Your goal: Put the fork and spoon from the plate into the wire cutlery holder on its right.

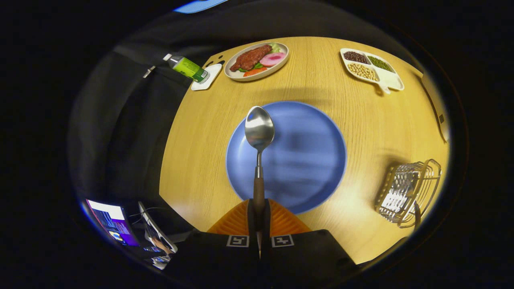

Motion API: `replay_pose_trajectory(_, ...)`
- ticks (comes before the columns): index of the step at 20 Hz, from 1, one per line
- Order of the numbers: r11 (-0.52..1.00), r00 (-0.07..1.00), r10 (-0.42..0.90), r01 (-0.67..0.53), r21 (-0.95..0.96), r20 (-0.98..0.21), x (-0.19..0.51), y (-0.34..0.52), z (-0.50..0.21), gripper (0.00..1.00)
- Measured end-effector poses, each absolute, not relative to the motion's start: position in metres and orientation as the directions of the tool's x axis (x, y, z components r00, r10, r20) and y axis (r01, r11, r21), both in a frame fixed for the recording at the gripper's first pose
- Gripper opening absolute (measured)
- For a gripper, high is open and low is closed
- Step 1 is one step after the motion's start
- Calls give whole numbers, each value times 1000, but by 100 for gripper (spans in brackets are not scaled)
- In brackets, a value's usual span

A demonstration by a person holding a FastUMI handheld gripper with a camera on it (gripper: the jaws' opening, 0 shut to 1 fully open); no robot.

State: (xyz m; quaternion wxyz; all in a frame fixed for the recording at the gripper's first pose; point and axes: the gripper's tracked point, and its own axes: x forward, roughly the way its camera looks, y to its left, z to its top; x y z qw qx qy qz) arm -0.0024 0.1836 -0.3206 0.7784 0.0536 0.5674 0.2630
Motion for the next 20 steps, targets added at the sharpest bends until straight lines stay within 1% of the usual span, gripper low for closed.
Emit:
replay_pose_trajectory(2,843,236,495,-365,396,-837,-3,172,-298,6)
replay_pose_trajectory(7,822,279,545,-361,440,-790,-1,143,-248,5)
replay_pose_trajectory(12,807,306,578,-346,478,-756,5,120,-216,6)
replay_pose_trajectory(15,815,328,572,-327,478,-751,8,94,-203,6)
replay_pose_trajectory(20,855,369,516,-284,435,-773,19,41,-196,6)
